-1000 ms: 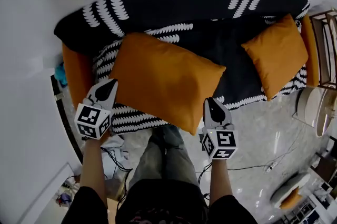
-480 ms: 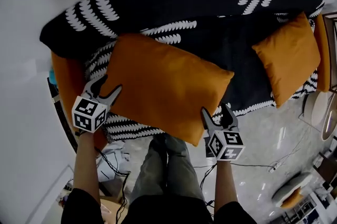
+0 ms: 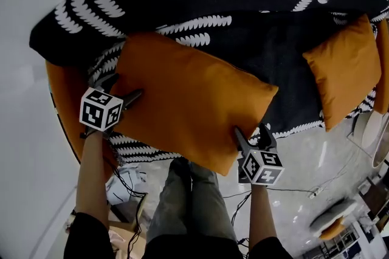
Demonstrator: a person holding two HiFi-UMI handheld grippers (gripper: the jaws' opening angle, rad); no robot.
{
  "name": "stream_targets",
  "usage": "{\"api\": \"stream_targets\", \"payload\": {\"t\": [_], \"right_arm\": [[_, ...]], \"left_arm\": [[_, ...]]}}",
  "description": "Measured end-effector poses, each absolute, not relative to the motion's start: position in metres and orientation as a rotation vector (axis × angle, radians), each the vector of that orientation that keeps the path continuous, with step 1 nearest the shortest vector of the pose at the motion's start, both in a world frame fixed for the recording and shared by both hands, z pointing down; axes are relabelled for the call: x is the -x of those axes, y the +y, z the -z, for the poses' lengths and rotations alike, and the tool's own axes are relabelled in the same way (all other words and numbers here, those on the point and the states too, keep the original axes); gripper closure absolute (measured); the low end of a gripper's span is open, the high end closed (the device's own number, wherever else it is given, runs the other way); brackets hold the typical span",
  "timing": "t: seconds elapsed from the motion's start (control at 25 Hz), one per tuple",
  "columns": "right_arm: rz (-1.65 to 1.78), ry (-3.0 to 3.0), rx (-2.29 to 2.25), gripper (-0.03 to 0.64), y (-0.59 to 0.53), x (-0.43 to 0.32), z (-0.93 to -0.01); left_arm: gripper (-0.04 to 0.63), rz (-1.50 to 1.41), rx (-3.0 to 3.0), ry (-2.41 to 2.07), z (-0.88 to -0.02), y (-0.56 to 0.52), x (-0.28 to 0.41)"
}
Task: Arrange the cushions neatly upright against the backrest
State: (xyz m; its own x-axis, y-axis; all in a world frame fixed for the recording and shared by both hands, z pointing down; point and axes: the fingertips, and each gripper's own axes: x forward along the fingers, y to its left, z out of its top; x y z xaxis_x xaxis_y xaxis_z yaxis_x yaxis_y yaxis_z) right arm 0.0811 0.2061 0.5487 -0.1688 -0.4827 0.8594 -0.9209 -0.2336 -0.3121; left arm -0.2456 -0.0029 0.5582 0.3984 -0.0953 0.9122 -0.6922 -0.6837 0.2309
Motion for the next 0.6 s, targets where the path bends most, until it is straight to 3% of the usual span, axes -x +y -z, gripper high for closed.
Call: {"api": "stream_targets", "payload": {"t": [0.32, 0.6], "right_arm": [[-1.615, -1.583, -1.622, 0.187, 0.202, -0.091, -0.572], [-1.577, -1.611, -1.556, 0.255, 0.197, -0.057, -0.600]], "left_arm": [[0.101, -1.213, -1.971, -0.635, -0.576, -0.014, 0.236], [0.176, -1.226, -1.894, -0.583, -0.608, -0.002, 0.254]]}}
